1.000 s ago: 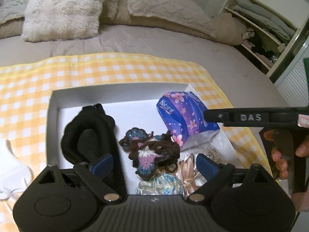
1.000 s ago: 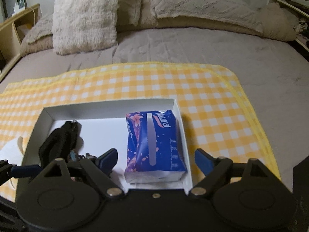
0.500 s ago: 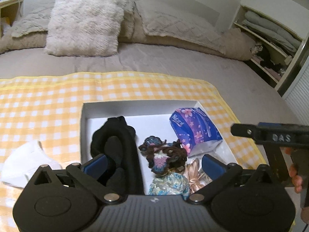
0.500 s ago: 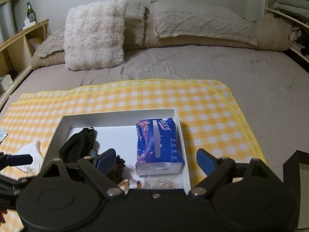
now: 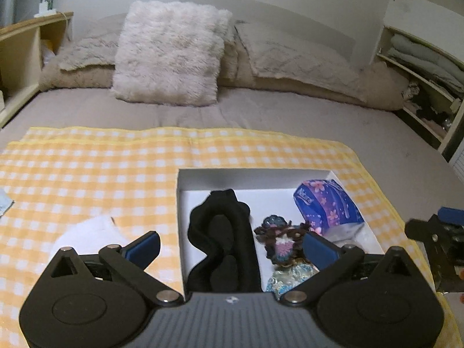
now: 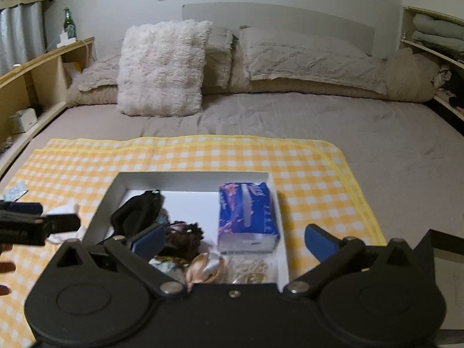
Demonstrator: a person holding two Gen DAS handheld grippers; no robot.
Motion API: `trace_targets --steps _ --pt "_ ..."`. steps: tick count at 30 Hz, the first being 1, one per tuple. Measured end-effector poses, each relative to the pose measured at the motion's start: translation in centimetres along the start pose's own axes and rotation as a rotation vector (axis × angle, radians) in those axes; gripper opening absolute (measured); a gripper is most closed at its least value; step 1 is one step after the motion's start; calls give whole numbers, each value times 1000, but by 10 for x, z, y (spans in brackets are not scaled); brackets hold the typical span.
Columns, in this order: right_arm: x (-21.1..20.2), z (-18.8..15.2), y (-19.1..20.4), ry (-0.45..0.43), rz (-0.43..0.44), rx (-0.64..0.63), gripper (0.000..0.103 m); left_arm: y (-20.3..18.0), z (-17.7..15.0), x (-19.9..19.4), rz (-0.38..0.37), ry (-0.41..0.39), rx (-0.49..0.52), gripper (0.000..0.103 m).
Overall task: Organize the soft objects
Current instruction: 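Withdraw both open grippers from the tray toward the white mask and sachet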
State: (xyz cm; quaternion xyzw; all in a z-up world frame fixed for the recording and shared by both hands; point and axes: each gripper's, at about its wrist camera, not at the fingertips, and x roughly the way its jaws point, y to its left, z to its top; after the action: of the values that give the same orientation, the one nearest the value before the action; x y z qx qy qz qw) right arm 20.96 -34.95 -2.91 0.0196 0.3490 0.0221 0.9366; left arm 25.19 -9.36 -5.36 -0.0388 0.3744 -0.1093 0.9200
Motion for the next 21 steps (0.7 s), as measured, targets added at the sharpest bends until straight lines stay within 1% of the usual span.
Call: trace_targets --steps 3,6,11,15,18,21 --pt "-9 -3 7 -26 1 -6 103 2 -2 -7 21 -25 15 103" --pt "-16 -4 11 -49 0 18 103 5 -4 -14 37 -39 28 103" --pt "-16 -7 18 -60 -7 31 103 16 -7 -23 64 -54 13 103" --pt "-12 -7 24 -68 0 40 103 31 -9 -32 103 -72 6 103" --pt "-7 -8 31 -103 -16 38 103 47 -9 -38 132 -84 -14 103" --pt "0 -7 41 -107 -17 22 103 67 -10 -44 167 -91 -33 103"
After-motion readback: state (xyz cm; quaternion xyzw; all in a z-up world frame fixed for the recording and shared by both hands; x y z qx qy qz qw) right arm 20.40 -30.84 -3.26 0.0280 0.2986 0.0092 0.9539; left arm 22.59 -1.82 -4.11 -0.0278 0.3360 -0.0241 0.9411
